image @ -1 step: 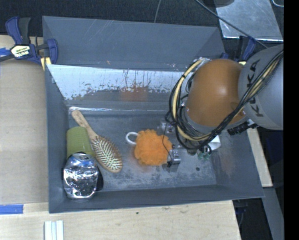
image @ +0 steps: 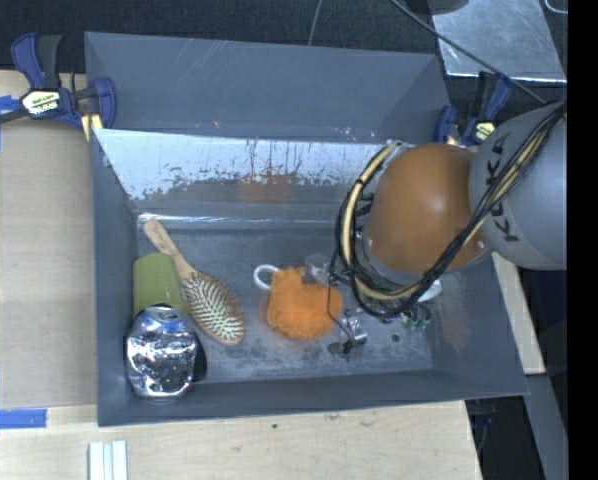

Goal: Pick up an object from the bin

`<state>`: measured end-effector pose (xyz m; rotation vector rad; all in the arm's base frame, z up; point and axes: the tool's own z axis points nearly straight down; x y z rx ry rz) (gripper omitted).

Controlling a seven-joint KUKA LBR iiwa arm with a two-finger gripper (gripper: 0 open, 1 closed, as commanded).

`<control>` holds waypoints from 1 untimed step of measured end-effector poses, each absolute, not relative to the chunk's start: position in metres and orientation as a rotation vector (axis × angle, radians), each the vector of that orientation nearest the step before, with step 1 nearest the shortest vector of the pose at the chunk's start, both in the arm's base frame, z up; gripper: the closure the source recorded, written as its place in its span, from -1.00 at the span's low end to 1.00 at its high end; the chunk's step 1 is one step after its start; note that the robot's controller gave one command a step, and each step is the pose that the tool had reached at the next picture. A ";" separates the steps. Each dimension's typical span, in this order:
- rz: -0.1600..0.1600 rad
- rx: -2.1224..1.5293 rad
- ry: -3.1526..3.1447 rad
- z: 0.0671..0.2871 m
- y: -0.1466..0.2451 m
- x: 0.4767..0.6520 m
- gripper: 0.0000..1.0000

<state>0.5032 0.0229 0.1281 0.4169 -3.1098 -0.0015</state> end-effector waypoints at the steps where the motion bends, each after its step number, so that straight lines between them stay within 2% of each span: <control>1: -0.004 0.379 -3.124 0.112 0.061 0.549 -1.00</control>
Offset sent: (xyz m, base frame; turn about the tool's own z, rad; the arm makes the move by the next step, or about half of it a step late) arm 0.0425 0.0359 -0.0158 0.0282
